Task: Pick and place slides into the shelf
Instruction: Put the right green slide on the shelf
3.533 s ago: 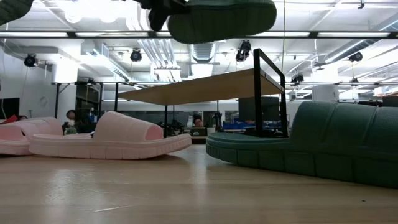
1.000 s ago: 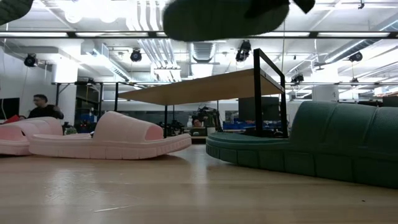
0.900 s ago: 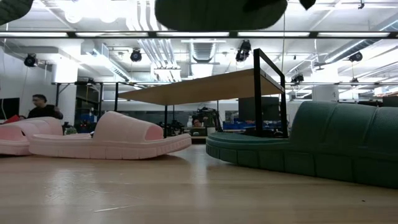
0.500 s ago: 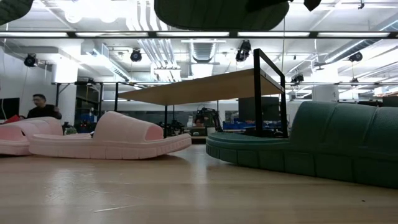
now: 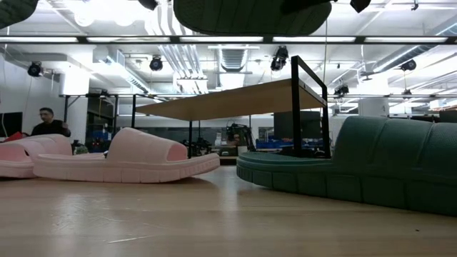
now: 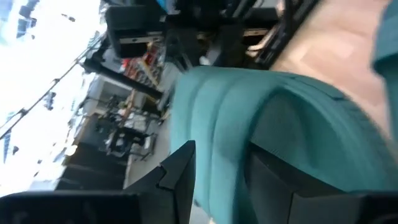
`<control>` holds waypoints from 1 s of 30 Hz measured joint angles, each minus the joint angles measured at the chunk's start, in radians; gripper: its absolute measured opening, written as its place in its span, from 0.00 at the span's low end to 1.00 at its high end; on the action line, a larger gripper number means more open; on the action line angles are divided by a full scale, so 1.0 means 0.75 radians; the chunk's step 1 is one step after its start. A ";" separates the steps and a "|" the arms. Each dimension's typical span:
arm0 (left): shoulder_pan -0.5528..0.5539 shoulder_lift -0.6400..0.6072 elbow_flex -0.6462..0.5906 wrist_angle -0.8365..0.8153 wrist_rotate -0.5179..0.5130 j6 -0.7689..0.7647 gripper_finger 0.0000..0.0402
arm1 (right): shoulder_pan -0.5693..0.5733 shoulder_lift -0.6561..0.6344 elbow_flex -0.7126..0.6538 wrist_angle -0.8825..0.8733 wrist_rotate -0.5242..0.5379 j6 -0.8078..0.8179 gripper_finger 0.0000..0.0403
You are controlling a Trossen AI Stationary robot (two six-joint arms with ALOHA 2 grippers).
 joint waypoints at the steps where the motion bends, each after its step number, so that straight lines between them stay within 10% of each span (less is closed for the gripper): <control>1: 0.000 0.011 0.012 0.004 -0.028 0.010 0.29 | 0.000 0.000 0.000 -0.004 0.001 0.000 0.15; 16: 0.000 0.106 0.057 0.010 -0.134 0.238 0.10 | -0.001 -0.001 -0.001 -0.018 -0.041 0.040 0.15; 30: 0.000 0.092 0.060 0.020 -0.355 0.280 0.01 | -0.001 -0.012 0.003 0.012 -0.050 0.278 0.43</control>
